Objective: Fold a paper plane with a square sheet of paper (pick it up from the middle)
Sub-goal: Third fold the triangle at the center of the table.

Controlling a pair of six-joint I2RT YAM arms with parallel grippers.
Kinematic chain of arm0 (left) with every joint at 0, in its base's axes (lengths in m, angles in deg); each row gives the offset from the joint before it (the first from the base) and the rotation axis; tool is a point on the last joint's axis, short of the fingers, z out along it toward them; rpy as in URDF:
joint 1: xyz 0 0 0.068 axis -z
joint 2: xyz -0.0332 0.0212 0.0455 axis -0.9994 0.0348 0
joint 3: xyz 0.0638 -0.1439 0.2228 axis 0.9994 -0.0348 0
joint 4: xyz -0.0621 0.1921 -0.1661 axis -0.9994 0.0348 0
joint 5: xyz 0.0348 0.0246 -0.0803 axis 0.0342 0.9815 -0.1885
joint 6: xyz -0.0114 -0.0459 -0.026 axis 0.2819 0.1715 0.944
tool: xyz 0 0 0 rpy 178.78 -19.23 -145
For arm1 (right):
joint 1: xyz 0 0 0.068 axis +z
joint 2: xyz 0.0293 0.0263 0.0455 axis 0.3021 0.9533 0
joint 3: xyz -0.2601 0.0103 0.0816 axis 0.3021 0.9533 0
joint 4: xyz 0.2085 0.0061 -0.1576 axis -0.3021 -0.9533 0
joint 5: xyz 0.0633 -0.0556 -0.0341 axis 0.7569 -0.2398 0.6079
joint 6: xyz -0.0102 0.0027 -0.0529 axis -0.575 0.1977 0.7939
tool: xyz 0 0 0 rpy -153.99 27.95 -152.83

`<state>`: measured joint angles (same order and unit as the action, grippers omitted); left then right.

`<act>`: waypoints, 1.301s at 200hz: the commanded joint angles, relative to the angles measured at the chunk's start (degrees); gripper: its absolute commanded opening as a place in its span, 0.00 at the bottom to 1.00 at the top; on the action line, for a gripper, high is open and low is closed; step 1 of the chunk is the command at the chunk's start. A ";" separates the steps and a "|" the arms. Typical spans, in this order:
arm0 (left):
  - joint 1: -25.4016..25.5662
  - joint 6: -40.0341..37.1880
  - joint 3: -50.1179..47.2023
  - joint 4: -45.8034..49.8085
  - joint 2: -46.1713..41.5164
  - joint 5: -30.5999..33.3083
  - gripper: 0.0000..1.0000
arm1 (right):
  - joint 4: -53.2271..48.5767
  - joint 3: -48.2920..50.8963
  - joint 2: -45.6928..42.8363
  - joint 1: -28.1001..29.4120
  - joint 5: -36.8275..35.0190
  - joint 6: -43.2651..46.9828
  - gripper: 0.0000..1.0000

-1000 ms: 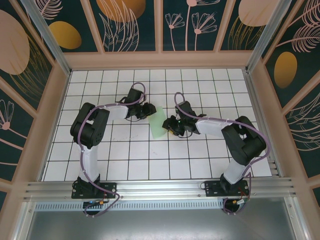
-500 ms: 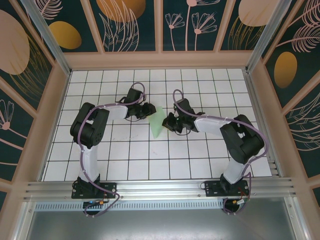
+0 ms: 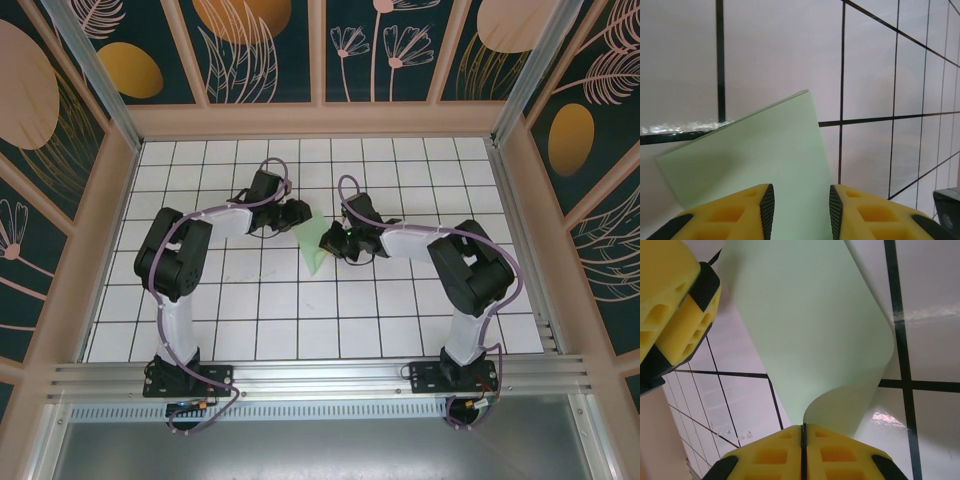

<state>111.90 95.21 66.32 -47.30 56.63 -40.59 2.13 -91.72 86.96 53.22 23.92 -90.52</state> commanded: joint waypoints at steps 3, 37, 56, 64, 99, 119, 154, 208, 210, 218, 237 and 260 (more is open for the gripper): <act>-0.51 -2.13 1.63 3.12 1.68 1.82 0.36 | -0.31 -2.20 1.16 0.30 0.75 1.92 0.10; -0.52 -2.56 2.34 4.18 3.81 1.90 0.35 | -1.22 -3.72 1.90 0.26 0.92 2.57 0.10; -0.52 -3.40 2.79 5.45 4.43 1.88 0.35 | -1.64 -4.61 2.51 0.47 0.91 2.83 0.10; -0.49 -3.58 2.86 5.73 4.63 1.87 0.35 | -1.59 -4.75 2.77 0.46 0.86 2.90 0.10; -0.48 -3.77 2.97 6.00 5.26 1.64 0.35 | -1.51 -5.53 3.86 0.74 0.84 2.51 0.10; -0.48 -3.92 3.23 6.30 5.42 1.73 0.35 | -0.77 -5.84 4.19 0.74 0.84 2.35 0.10; -0.51 -3.90 3.23 6.33 5.60 1.65 0.35 | 0.01 -6.67 5.20 0.84 1.10 2.28 0.10; -0.52 -3.78 3.23 6.44 5.73 1.46 0.35 | -0.28 -7.71 6.62 0.92 0.57 1.98 0.10; -0.52 -3.73 3.23 6.41 5.77 1.46 0.35 | -0.36 -7.76 6.69 0.90 0.64 2.00 0.10; -0.52 -3.77 3.23 6.40 5.78 1.46 0.35 | -0.34 -7.74 6.87 0.86 0.81 2.06 0.10; -0.52 -3.75 3.15 6.31 5.83 1.41 0.34 | 0.57 -7.39 6.94 0.92 1.23 2.02 0.10; -0.51 -3.59 3.01 6.15 5.92 1.24 0.34 | 0.98 -7.56 7.16 0.88 1.22 2.54 0.10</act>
<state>111.58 92.39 68.99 -43.08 60.48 -39.54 1.50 -97.82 93.22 53.70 24.55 -88.72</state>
